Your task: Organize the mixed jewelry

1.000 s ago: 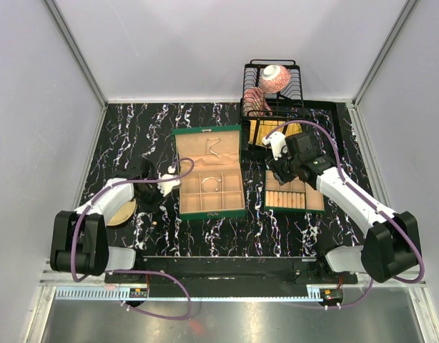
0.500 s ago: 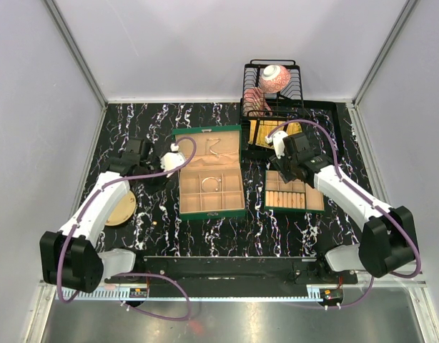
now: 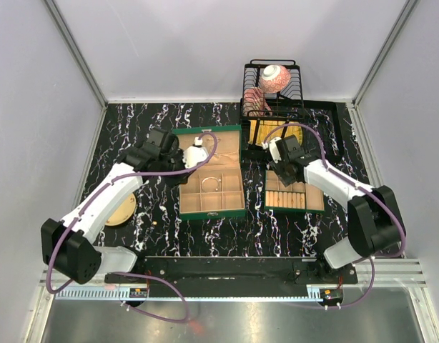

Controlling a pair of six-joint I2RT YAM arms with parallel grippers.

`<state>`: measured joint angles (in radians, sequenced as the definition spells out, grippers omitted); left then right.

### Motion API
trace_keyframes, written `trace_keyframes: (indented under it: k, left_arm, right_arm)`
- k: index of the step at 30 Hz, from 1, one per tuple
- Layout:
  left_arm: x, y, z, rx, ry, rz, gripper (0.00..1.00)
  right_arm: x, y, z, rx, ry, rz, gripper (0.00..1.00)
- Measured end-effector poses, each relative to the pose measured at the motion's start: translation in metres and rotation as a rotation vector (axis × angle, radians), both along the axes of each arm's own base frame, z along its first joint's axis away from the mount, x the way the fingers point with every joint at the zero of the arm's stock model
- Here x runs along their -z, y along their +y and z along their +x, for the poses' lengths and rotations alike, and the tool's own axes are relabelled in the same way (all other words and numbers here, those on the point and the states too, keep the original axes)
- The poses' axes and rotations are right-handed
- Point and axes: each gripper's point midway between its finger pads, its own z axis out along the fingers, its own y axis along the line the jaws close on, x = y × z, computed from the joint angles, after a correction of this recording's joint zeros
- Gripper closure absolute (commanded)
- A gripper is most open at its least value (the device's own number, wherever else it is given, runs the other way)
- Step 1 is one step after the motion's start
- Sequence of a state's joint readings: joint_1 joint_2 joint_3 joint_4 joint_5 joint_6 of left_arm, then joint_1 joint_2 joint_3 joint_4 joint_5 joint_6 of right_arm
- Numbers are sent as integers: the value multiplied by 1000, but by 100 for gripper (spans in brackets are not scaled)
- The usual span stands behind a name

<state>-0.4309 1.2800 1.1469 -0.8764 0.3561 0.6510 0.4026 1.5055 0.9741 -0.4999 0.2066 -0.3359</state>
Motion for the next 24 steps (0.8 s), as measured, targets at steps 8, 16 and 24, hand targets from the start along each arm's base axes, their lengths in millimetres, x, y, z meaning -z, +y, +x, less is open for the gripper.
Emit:
trace_keyframes:
  k: [8, 16, 24]
  left_arm:
    - [4, -23, -2, 45, 26, -3, 100]
    - [-3, -38, 4, 58, 15, -22, 100]
    - [-18, -55, 13, 79, -23, -51, 100]
  right_arm:
    - [23, -6, 1, 6, 51, -58, 54]
    - [40, -3, -1, 0, 98, -56, 57]
    - [49, -1, -3, -2, 121, -70, 61]
